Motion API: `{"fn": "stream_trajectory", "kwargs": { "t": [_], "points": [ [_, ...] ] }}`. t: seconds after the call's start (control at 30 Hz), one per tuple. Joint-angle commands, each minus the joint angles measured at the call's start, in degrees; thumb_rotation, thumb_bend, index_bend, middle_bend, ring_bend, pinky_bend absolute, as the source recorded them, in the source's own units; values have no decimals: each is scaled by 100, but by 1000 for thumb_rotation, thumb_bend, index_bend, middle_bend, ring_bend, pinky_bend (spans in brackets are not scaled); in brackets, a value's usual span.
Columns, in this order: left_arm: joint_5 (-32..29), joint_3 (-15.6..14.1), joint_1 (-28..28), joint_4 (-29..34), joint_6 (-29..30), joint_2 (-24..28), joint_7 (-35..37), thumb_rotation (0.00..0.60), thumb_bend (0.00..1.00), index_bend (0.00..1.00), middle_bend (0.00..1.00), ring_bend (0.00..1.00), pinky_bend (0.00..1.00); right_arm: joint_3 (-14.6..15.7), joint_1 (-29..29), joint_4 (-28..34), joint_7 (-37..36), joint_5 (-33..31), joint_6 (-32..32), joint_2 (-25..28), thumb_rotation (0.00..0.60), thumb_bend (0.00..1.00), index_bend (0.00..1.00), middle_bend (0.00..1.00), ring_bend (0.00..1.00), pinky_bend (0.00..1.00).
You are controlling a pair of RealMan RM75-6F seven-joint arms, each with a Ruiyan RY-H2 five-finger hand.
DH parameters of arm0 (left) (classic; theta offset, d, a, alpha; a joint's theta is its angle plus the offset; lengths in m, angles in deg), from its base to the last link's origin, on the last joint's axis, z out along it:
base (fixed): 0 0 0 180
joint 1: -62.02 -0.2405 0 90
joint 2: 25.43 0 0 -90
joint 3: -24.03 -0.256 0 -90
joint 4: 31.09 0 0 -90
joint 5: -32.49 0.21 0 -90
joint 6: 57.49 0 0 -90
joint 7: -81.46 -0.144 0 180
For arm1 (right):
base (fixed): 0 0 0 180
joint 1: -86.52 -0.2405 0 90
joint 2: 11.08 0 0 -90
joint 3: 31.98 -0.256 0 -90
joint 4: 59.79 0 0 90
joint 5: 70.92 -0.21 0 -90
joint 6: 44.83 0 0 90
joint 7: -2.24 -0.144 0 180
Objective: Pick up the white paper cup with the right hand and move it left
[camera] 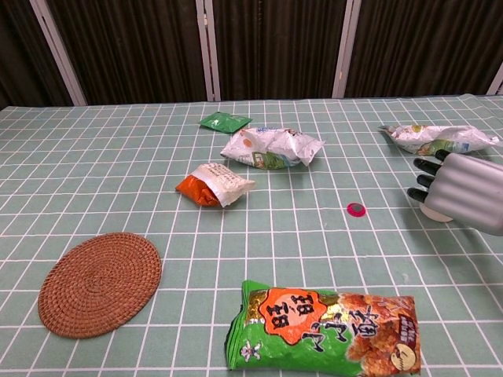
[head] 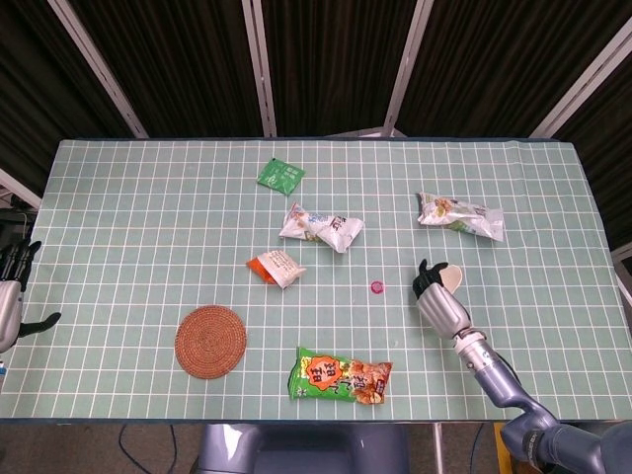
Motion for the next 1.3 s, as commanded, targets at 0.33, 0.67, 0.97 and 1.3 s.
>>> {"fn": "stream_trajectory", "kwargs": {
  "t": [0.33,0.67,0.97,1.3],
  "points": [
    [115,-42,-11,75,-22,74,142,600,0,0,0,0,0,-360,59,1201,-2980,-76,-430,608,600,373,239,337,174,390],
    [228,-95,-3,139,-62,123,214,600,0,0,0,0,0,-400,-45,1693,-6051,-458,507,1009,600,372,239,337,168,365],
    [151,-93,32,120,-142,97,143,600,0,0,0,0,0,-409,-194,1347,-6937,-377,737,610,600,371,238,337,166,361],
    [21,-68,47,62,-223,105,177,600,0,0,0,0,0,-227,-322,1245,-7071,-220,996,561,600,272,0,0,0,49]
  ]
}}
